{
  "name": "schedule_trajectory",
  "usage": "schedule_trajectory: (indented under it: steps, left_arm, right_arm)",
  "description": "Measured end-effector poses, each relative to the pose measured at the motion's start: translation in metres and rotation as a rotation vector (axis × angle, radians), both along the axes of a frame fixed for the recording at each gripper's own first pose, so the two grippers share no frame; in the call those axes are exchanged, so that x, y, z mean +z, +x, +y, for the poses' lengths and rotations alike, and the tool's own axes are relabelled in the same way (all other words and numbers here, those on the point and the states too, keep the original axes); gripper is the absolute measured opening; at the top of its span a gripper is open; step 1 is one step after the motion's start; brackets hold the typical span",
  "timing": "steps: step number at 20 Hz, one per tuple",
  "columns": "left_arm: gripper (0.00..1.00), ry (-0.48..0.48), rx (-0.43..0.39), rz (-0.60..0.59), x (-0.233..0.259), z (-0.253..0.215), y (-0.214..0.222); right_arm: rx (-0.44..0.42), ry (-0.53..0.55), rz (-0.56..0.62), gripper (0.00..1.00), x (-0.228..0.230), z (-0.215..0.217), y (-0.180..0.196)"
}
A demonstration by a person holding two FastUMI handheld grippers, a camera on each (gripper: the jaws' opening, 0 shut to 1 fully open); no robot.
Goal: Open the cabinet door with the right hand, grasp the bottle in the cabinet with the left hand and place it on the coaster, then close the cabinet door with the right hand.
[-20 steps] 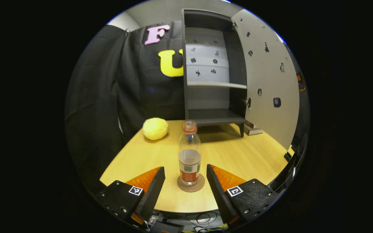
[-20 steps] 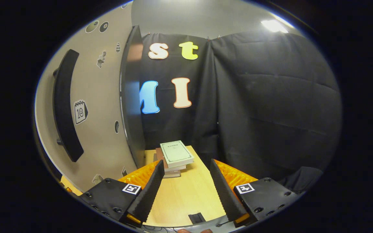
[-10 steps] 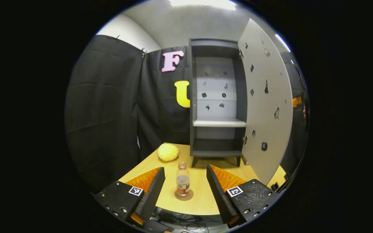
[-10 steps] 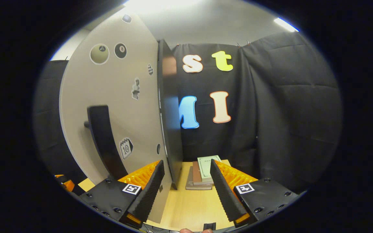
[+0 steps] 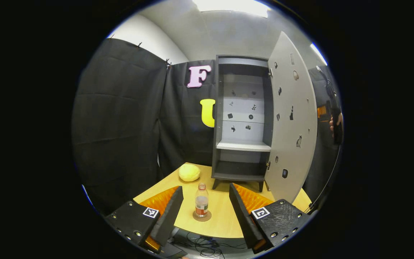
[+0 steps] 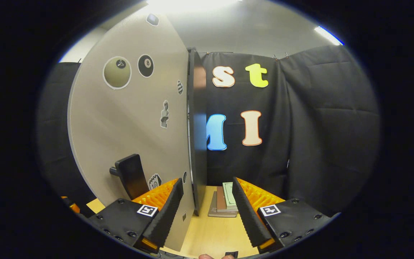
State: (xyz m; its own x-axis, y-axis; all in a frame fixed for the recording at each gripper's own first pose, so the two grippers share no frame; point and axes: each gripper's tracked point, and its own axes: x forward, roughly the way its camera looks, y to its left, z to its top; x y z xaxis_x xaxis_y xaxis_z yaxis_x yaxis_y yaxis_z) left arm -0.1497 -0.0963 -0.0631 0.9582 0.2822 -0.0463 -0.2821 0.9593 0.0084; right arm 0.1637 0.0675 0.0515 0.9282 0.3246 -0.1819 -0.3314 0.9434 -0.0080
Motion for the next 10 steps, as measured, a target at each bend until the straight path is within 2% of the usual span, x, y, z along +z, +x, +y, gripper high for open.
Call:
schedule_trajectory:
  steps: [4, 6, 9, 10]
  left_arm:
    - [0.78, -0.015, -0.01, -0.013, 0.011, 0.036, 0.01]
    - [0.75, -0.03, -0.009, -0.023, 0.018, 0.053, 0.014]
    - [0.75, -0.041, -0.005, -0.035, 0.03, 0.078, 0.015]
    - [0.78, -0.043, 0.001, -0.034, 0.03, 0.084, 0.016]
  right_arm:
    - [-0.033, 0.0, -0.003, 0.88, 0.004, 0.01, -0.009]
    - [-0.024, 0.01, 0.003, 0.88, 0.002, 0.028, -0.016]
    - [-0.007, 0.011, -0.008, 0.88, 0.003, 0.06, -0.027]
    - [0.004, 0.013, -0.01, 0.84, 0.001, 0.07, -0.025]
